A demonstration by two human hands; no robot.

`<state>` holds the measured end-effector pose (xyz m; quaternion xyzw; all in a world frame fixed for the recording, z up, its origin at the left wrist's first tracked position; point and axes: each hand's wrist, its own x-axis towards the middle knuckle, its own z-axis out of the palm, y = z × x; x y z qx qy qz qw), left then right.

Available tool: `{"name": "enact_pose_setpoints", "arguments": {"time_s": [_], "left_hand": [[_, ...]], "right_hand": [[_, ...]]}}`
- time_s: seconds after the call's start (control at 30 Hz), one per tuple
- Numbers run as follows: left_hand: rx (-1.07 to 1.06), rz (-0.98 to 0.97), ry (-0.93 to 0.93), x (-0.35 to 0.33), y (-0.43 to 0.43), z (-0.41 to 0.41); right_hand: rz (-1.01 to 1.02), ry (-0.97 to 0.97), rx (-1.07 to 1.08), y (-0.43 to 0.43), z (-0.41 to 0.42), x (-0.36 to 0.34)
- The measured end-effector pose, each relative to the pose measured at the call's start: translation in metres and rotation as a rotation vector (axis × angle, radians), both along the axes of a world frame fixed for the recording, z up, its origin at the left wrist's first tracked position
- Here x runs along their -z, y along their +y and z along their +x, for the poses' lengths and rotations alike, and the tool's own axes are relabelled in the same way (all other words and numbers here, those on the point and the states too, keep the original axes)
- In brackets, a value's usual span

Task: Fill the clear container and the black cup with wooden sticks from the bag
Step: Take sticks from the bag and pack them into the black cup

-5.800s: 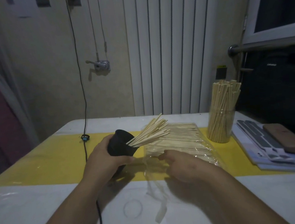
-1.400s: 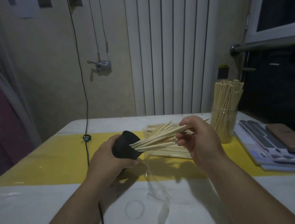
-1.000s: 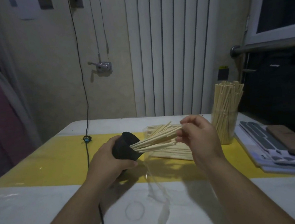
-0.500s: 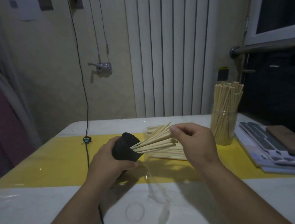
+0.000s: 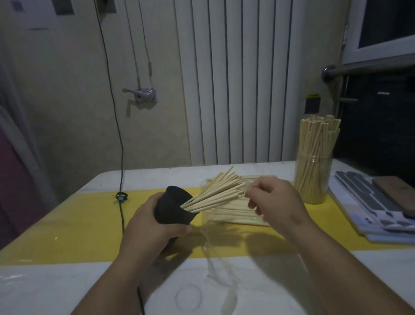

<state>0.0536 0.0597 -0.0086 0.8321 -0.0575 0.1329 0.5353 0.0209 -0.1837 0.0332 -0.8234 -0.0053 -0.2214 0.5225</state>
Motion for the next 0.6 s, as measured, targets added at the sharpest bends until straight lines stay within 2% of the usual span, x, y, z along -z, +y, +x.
{"name": "enact_pose_setpoints", "arguments": {"time_s": [0.1, 0.17, 0.27, 0.6], "left_hand": [[0.011, -0.011, -0.001, -0.002, 0.000, -0.001], [0.011, -0.007, -0.008, -0.002, -0.001, -0.001], [-0.001, 0.004, -0.001, -0.001, 0.000, 0.001], [0.005, -0.017, 0.005, 0.000, 0.002, 0.000]], "right_hand": [[-0.275, 0.216, -0.079, 0.002, 0.000, 0.005], [-0.428, 0.293, -0.120, 0.007, -0.001, 0.009], [-0.542, 0.362, -0.158, 0.013, 0.002, 0.019], [-0.872, 0.377, -0.060, 0.004, 0.022, 0.054]]}}
